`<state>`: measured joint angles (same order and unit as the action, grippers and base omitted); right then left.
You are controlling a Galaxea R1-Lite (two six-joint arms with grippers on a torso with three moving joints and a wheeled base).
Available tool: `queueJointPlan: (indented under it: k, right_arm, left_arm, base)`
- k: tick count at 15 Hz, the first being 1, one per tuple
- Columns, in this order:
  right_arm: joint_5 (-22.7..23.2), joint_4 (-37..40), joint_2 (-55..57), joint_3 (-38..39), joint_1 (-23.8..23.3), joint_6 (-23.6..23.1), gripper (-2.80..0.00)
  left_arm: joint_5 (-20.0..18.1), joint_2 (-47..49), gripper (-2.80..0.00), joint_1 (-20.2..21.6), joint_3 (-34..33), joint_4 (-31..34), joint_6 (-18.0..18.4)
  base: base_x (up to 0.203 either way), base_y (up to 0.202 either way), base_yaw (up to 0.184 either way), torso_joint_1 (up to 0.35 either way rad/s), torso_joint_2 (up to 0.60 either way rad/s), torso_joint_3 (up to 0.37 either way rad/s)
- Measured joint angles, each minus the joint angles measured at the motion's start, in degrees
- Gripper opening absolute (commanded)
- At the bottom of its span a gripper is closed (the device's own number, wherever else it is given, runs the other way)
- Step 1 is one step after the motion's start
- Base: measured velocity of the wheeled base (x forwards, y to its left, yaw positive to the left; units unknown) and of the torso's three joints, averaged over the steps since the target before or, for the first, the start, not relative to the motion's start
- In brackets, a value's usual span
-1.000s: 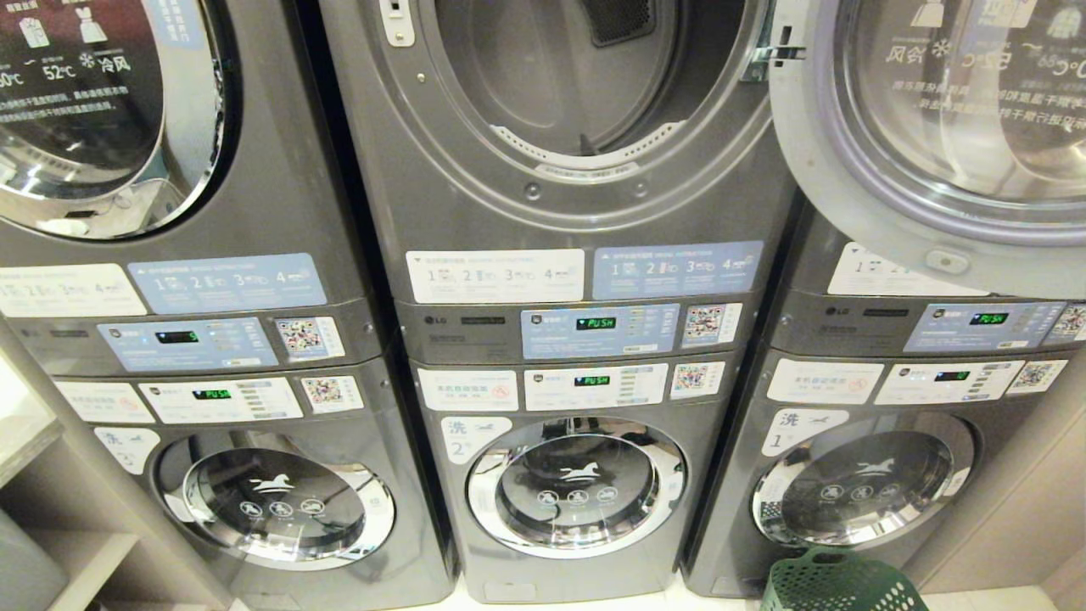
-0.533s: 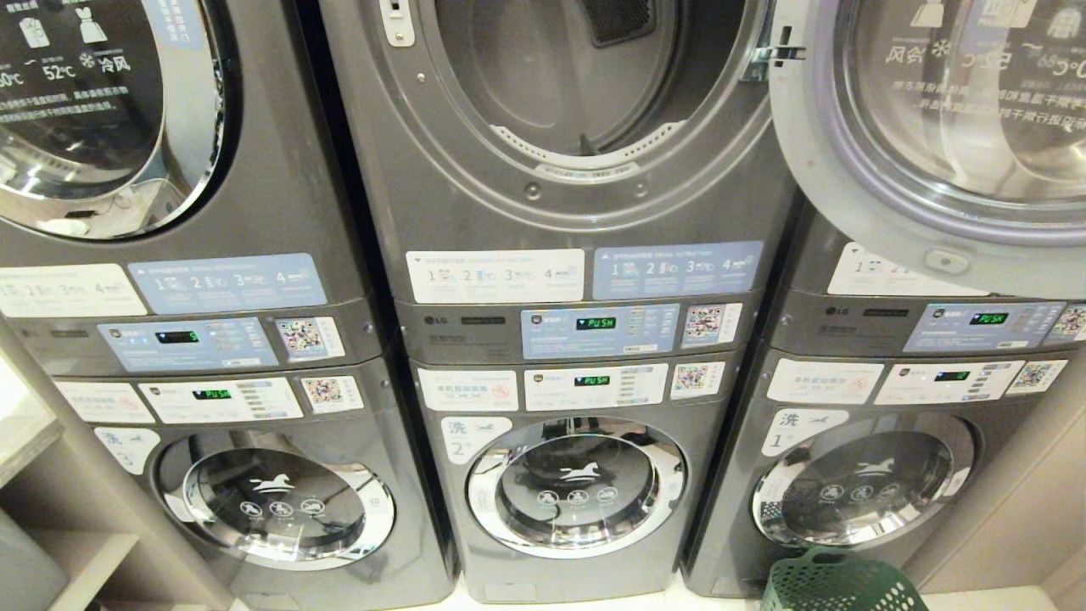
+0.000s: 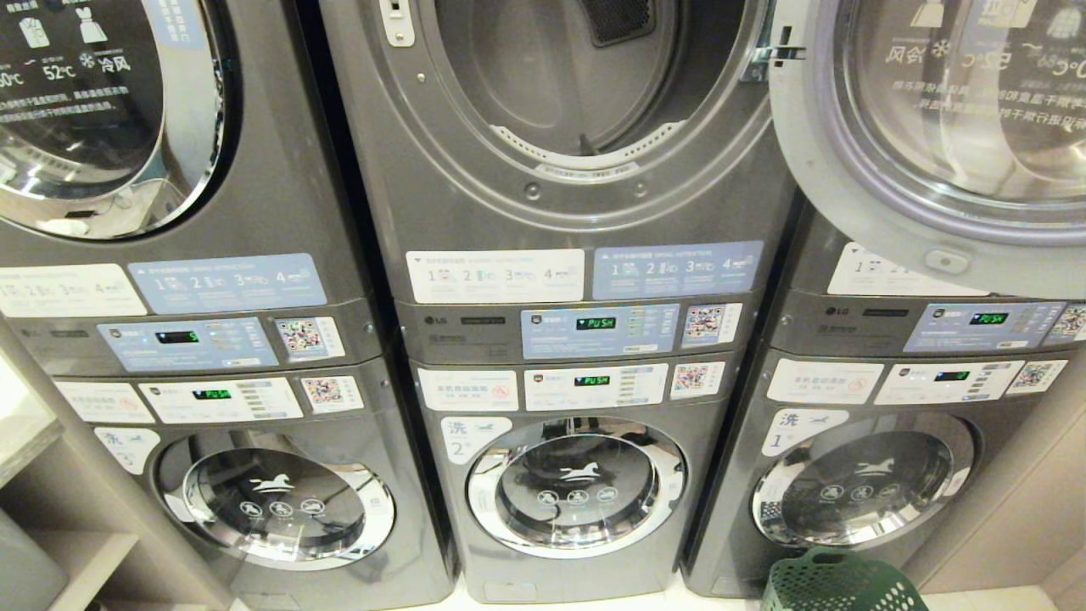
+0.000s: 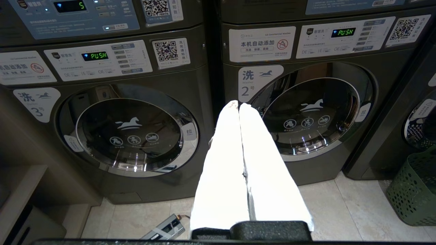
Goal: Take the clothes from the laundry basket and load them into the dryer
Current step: Take the clothes out of the basket
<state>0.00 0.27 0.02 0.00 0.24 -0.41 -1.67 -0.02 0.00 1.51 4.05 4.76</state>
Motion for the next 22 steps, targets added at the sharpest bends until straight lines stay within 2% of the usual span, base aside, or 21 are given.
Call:
queueJointPlan:
  k: [6, 22]
  right_arm:
    - [0.0, 0.0, 0.0, 0.0, -0.02, 0.0, -2.8]
    - [0.0, 0.0, 0.0, 0.0, 0.0, 0.0, -2.8]
  left_arm:
    - [0.02, 0.0, -2.8, 0.0, 0.0, 0.0, 0.03]
    - [0.07, 0.0, -2.8, 0.0, 0.06, -0.02, -0.22]
  base:
    - [0.0, -0.017, -0.002, 0.001, 0.0, 0.0]
    - [0.0, -0.193, 0.001, 0.002, 0.0, 0.002]
